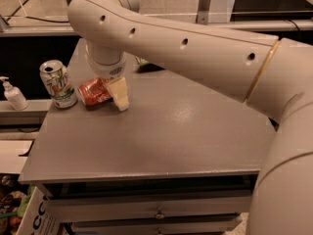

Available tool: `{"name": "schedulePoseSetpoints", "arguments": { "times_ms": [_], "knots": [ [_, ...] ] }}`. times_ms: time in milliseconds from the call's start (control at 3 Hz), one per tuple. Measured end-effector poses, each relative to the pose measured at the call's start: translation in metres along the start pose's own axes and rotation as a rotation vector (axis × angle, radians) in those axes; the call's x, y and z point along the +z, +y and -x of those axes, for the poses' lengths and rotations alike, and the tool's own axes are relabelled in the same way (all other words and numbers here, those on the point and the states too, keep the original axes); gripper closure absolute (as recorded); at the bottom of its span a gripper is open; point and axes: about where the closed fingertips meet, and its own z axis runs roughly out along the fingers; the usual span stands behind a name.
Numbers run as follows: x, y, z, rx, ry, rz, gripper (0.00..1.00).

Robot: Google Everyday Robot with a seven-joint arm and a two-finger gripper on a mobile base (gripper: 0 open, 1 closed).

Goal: Move coke can near 7up can

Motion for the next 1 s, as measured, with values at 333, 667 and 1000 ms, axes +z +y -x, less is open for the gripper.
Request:
{"name": "schedulePoseSetpoints", "arguments": {
  "times_ms": [333,667,1000],
  "knots": [
    [-0.008,0.002,-0.013,0.022,-0.005,-0.012,0.0],
    [-0.038,0.005,-0.041,0.073,-0.006,-0.068,0.0],
    [-0.068,0.016,-0.082,0.159,0.008,-0.12,0.0]
  ]
}}
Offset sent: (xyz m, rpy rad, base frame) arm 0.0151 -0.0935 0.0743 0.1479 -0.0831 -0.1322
